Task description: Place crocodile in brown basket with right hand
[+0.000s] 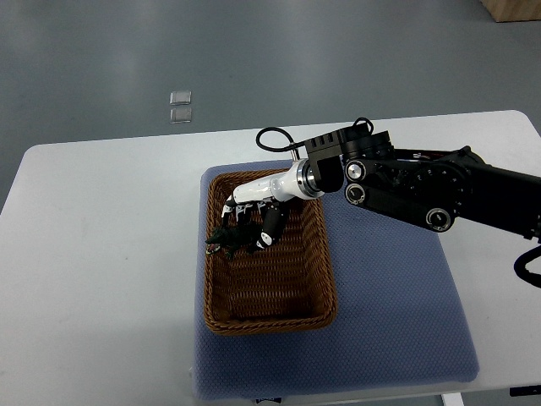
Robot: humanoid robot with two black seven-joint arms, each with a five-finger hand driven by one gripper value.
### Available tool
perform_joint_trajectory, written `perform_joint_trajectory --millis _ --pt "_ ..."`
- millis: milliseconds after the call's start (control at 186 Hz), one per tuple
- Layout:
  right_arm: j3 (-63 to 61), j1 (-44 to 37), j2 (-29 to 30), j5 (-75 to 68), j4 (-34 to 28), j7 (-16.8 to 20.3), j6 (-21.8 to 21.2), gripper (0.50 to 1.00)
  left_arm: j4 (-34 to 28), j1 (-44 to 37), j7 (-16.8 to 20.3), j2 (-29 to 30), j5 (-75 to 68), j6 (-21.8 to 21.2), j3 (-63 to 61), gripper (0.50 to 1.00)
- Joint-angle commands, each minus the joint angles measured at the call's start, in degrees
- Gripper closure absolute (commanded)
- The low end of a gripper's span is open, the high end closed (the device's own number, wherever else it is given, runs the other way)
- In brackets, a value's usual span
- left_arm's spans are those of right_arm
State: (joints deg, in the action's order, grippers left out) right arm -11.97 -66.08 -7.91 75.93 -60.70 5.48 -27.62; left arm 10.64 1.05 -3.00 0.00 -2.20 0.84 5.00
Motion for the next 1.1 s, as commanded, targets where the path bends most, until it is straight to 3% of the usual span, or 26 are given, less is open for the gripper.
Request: perform_joint_trajectory --millis 0,355,506,565,668,754,953,1093 --pt "0.1 0.5 0.2 1.7 0.4 0.0 0.0 0.987 0.0 0.0 0.0 0.0 0.0 0.0 0.0 0.500" --pt "1.0 1.0 -0.5 4.1 0.5 0.4 -0.6 0.955 0.0 0.0 0.0 0.0 0.0 0.0 0.0 0.500" --pt "1.0 1.4 -0.7 4.2 0.5 0.5 -0.8 0.838 -0.1 0.0 0.0 0.0 0.0 0.0 0.0 0.500" --pt "1.0 1.7 -0.7 4.2 0.5 0.5 -0.8 0.738 -0.1 0.0 0.0 0.0 0.0 0.0 0.0 0.500" --pt "1.0 1.7 -0.8 4.2 0.6 0.5 -0.9 0.634 -0.1 0.0 0.0 0.0 0.0 0.0 0.1 0.500" --pt "0.8 1.7 -1.1 4.2 0.6 0.5 -0.9 0.587 -0.1 0.0 0.0 0.0 0.0 0.0 0.1 0.500" --pt "-1.1 0.8 -3.6 3.4 0.1 0.5 -2.9 0.572 -0.2 0.0 0.0 0.0 0.0 0.0 0.1 0.500" --pt "-9.5 0.2 -5.9 1.1 -0.1 0.5 -3.7 0.572 -0.2 0.0 0.0 0.0 0.0 0.0 0.1 0.500"
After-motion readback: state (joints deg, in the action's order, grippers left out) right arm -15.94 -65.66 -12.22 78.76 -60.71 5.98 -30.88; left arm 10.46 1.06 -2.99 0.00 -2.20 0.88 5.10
